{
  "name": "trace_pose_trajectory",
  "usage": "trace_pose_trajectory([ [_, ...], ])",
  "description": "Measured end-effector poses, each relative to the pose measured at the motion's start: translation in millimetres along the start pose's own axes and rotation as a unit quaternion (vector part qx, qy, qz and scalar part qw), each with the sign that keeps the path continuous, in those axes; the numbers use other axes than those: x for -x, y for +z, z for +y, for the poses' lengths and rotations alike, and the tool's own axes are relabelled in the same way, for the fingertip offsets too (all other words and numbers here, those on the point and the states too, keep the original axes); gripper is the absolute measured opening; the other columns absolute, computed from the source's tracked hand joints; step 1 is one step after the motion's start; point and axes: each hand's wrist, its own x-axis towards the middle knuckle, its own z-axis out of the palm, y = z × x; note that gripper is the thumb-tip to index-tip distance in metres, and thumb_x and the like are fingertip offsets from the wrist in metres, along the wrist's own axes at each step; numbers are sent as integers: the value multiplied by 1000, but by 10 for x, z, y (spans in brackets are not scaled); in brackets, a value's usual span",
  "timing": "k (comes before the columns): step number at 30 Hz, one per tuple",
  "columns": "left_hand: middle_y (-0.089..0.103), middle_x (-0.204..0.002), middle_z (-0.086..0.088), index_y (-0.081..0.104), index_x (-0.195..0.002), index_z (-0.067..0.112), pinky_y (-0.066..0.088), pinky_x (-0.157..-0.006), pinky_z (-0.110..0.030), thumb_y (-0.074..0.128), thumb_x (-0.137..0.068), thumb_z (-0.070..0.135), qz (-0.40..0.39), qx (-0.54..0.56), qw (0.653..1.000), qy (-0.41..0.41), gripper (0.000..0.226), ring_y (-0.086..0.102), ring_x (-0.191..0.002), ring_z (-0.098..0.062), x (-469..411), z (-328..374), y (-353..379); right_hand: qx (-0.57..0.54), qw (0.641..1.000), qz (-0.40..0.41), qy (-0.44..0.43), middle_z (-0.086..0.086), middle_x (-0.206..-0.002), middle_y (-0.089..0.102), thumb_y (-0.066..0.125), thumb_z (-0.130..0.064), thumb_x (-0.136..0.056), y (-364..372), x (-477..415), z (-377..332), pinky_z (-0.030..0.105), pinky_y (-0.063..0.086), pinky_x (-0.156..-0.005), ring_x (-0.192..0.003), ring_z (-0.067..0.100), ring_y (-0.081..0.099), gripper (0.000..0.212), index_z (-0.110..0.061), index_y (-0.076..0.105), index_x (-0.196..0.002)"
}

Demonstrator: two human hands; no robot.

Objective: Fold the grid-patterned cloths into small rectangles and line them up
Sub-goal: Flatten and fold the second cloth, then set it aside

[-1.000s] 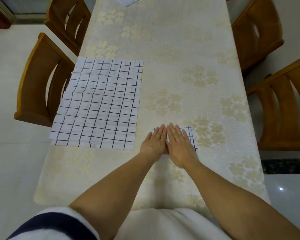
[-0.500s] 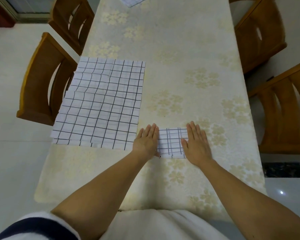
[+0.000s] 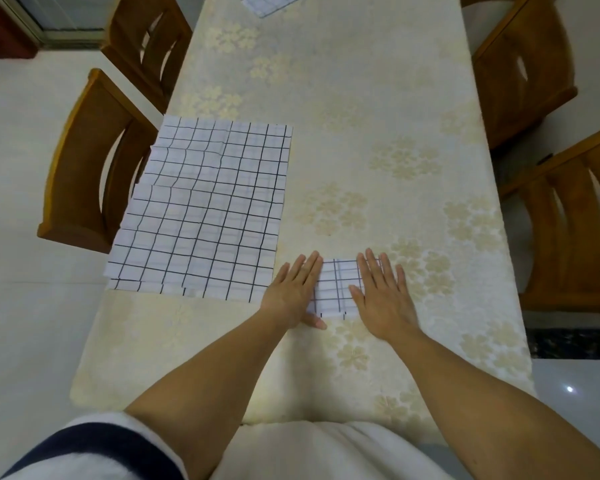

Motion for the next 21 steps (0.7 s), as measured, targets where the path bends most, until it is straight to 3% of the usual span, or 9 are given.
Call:
trace_pose_trajectory([
  [5, -35, -161, -1, -33, -151, 13, -4, -125, -49, 64, -64, 84, -23, -22, 999, -34, 148, -26, -151, -24, 58, -9, -22, -8, 1000, -21, 12, -4, -162, -28, -1, -65, -99, -36, -13, 108, 46, -7, -123, -149, 16, -25, 74, -20, -21, -155],
  [7, -25, -165, -2, -24, -156, 12, -1, -126, -49, 62, -66, 83, -37, 20, 999, -28, 143, -17, -154, -26, 33, -1, -142, -60, 998, 10, 22, 0, -167, -9, 14, -63, -101, -97, -65, 98, 44, -1, -124, -153, 18, -9, 75, -17, -1, -159],
  [9, 10, -168, -4, 5, -160, 14, 18, -123, -46, 64, -76, 74, 7, 67, 997, -28, 119, 17, -153, -29, -46, 2, -299, -137, 987, 74, 28, 6, -160, 30, 44, -55, -99, -200, -164, 118, 42, 15, -122, -148, 27, 24, 68, -14, 35, -152],
  [11, 42, -149, -6, 34, -150, 16, 37, -108, -42, 68, -86, 57, 78, 69, 994, -28, 84, 47, -132, -29, -128, 28, -428, -165, 983, 81, 25, 5, -137, 50, 65, -50, -90, -308, -301, 143, 39, 30, -109, -128, 29, 42, 57, -16, 55, -135],
  [14, 48, -133, -10, 40, -140, 13, 42, -99, -40, 78, -83, 45, 83, 44, 995, -43, 75, 48, -121, -30, -244, 117, -505, -158, 986, -9, 48, 1, -122, 55, 75, -54, -79, -508, -496, 153, 37, 34, -96, -115, 25, 43, 54, -23, 55, -118],
  [18, 48, -128, -11, 46, -133, 14, 41, -99, -39, 80, -79, 48, 56, 54, 995, -61, 72, 44, -120, -31, -331, 113, -498, -129, 984, -99, 67, 4, -121, 54, 76, -56, -77, -650, -557, 170, 40, 33, -99, -121, 30, 43, 47, -28, 63, -112],
  [19, 48, -128, -10, 51, -132, 16, 40, -100, -39, 77, -83, 48, 64, 62, 994, -59, 64, 43, -121, -31, -326, 91, -503, -159, 980, -95, 68, 4, -118, 56, 77, -53, -78, -664, -541, 185, 38, 36, -97, -118, 29, 46, 40, -28, 66, -107],
  [21, 51, -122, -8, 60, -126, 19, 43, -94, -37, 70, -91, 45, 89, 124, 987, -55, 45, 47, -116, -30, -274, 30, -506, -285, 953, -76, 72, 2, -99, 65, 81, -41, -79, -702, -474, 211, 32, 47, -78, -98, 26, 60, 26, -23, 68, -91],
])
